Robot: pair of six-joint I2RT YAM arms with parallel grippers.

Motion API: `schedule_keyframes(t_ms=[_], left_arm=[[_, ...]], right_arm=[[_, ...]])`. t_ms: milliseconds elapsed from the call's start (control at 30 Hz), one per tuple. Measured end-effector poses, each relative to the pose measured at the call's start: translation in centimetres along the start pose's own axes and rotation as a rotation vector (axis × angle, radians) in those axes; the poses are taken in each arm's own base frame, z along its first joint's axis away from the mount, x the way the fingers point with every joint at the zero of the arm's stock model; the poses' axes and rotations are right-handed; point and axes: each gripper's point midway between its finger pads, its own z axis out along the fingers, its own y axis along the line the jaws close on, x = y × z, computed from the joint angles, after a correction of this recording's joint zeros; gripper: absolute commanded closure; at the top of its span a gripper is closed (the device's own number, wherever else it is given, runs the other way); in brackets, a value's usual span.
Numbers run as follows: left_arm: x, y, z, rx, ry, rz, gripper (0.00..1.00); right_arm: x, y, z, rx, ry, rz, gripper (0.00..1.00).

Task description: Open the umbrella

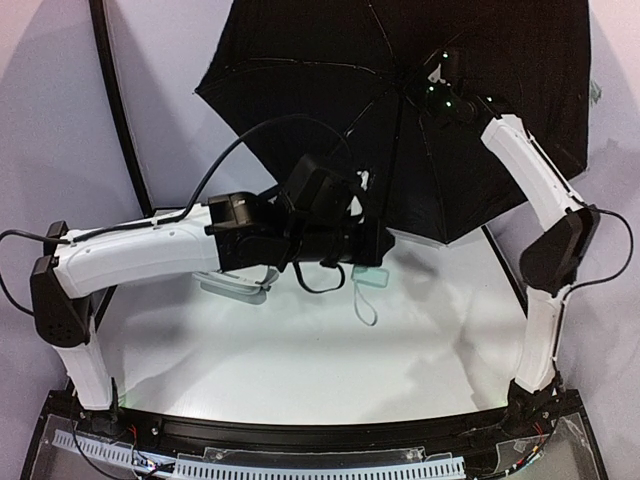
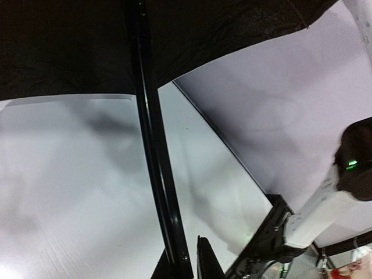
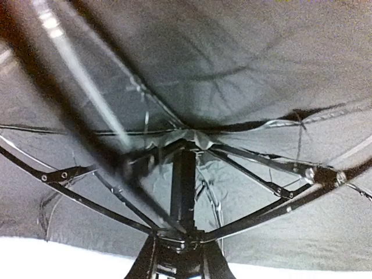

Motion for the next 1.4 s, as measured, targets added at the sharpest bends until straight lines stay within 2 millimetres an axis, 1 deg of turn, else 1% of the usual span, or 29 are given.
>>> schedule_keyframes(t_ms=[67,133,200,233,300,333,467,533,600,667,733,800,833,900,967,1033,1100,1167,1233,1333,1400], left_arm=[[0.7,1.7,0.0,-0.066,-0.025,0.036,0.99],[1.6,3.0,-0.2,-0.132,-0.069,0.083,0.99],[2.3,3.6,-0.4,-0.186,-0.119,0.126,0.99],[2.5,3.5,-0.5,-0.205,-0.15,0.145,0.99],[3.0,3.3,-0.1,-0.228,-0.209,0.18,0.99],[3.1,3.1,0.2,-0.229,-0.236,0.195,0.99],[3.0,2.4,1.8,-0.212,-0.303,0.247,0.99],[3.0,2.4,2.6,-0.212,-0.32,0.269,0.99],[3.1,2.9,3.4,-0.223,-0.327,0.288,0.99],[3.0,3.4,4.4,-0.231,-0.34,0.299,0.99],[2.8,4.0,5.1,-0.235,-0.352,0.301,0.99],[2.6,4.5,5.6,-0.234,-0.358,0.3,0.99],[2.5,4.6,5.8,-0.229,-0.361,0.297,0.99],[2.2,4.7,5.8,-0.22,-0.368,0.29,0.99],[1.8,4.8,5.8,-0.214,-0.378,0.268,0.99],[1.8,4.8,5.8,-0.207,-0.382,0.235,0.99],[1.8,4.7,5.8,-0.201,-0.379,0.203,0.99],[1.8,4.5,5.8,-0.203,-0.375,0.18,0.99],[1.9,4.2,5.8,-0.216,-0.375,0.17,0.99],[1.8,3.0,5.9,-0.253,-0.385,0.172,0.99],[1.9,1.9,5.9,-0.281,-0.39,0.179,0.99]], right_arm=[[0.9,0.5,-0.3,-0.075,0.036,0.029,0.7],[2.1,1.2,-0.9,-0.16,0.081,0.05,0.53],[3.2,2.1,-1.8,-0.26,0.121,0.066,0.35],[3.5,2.4,-2.3,-0.307,0.123,0.069,0.27],[3.4,3.1,-3.8,-0.399,0.117,0.084,0.09],[3.3,3.1,-4.7,-0.441,0.106,0.091,0.03],[2.5,2.3,-8.2,-0.55,0.051,0.121,0.01],[3.4,1.7,-10.0,-0.591,0.059,0.123,0.01],[4.6,1.1,-11.7,-0.618,0.079,0.118,0.01],[6.7,0.4,-13.4,-0.635,0.129,0.1,0.01],[9.3,-0.6,-15.4,-0.63,0.197,0.076,0.01],[11.1,-1.2,-17.3,-0.627,0.236,0.039,0.01],[11.6,-1.4,-18.3,-0.623,0.245,0.022,0.01],[11.9,-1.6,-20.0,-0.619,0.24,-0.017,0.01],[11.7,-1.5,-21.9,-0.615,0.214,-0.058,0.01],[11.1,-1.6,-23.5,-0.597,0.165,-0.096,0.02],[9.9,-1.7,-24.9,-0.567,0.09,-0.13,0.05],[8.7,-1.9,-25.5,-0.529,0.017,-0.16,0.09],[7.5,-2.3,-25.4,-0.48,-0.038,-0.173,0.13],[6.2,-2.5,-23.8,-0.412,-0.067,-0.175,0.17],[5.7,-2.4,-22.1,-0.375,-0.064,-0.174,0.18]])
